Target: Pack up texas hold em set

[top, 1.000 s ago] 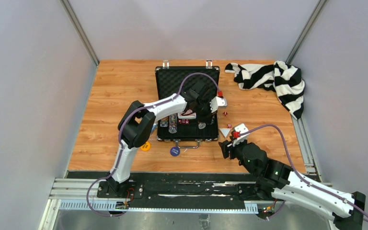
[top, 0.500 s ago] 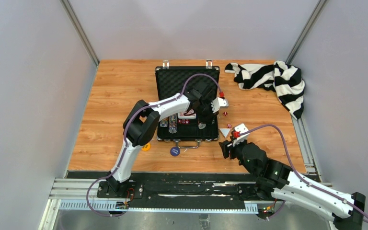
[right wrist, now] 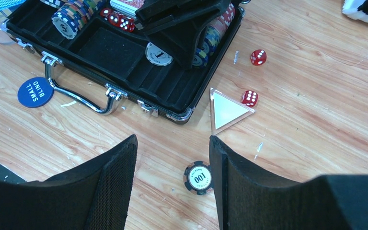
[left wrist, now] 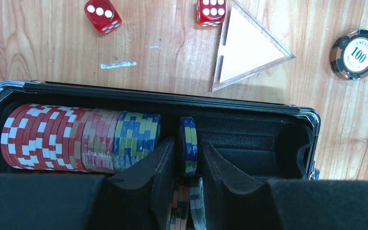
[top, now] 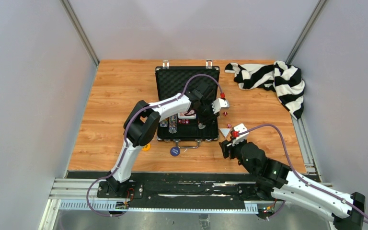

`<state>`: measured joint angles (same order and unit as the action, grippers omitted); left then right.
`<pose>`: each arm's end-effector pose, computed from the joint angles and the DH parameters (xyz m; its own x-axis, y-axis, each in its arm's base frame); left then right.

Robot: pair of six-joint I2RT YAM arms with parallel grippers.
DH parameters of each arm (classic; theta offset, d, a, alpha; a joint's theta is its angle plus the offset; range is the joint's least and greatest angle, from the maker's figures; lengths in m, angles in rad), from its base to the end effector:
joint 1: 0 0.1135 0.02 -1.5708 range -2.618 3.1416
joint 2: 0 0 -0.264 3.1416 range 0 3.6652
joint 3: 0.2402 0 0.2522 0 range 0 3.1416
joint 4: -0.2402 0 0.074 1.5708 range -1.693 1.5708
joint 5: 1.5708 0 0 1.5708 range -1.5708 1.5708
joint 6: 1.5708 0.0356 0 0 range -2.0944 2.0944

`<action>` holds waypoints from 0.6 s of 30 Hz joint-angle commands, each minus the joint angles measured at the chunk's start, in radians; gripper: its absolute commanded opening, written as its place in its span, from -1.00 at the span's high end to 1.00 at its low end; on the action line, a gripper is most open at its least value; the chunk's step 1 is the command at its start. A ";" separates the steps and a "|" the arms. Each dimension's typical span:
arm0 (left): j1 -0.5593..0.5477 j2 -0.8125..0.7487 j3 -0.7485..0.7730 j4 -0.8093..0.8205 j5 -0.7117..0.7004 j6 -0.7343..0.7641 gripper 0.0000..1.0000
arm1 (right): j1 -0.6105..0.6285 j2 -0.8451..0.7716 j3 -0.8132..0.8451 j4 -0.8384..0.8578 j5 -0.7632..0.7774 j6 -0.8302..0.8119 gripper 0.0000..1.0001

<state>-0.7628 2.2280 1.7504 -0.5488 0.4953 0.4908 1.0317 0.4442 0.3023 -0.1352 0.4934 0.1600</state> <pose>0.3360 -0.3445 0.1731 -0.1750 0.7409 -0.6484 0.9846 0.1323 -0.1145 0.0832 0.1063 0.2229 -0.2218 -0.0974 -0.9702 -0.4929 0.8697 0.0253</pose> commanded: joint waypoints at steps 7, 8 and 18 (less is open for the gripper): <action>0.003 -0.060 0.060 -0.017 -0.068 0.015 0.34 | -0.018 -0.002 -0.021 0.020 -0.012 0.005 -0.13; 0.003 -0.062 0.062 -0.018 -0.068 0.015 0.34 | -0.019 -0.001 -0.023 0.023 -0.013 0.005 -0.13; 0.003 -0.123 0.062 -0.021 -0.030 0.036 0.34 | -0.029 0.022 -0.031 0.045 -0.027 0.010 -0.13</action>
<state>-0.7639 2.1826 1.7859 -0.5983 0.4667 0.4950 1.0206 0.4591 0.2848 -0.1226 0.4740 0.1604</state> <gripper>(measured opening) 0.327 0.563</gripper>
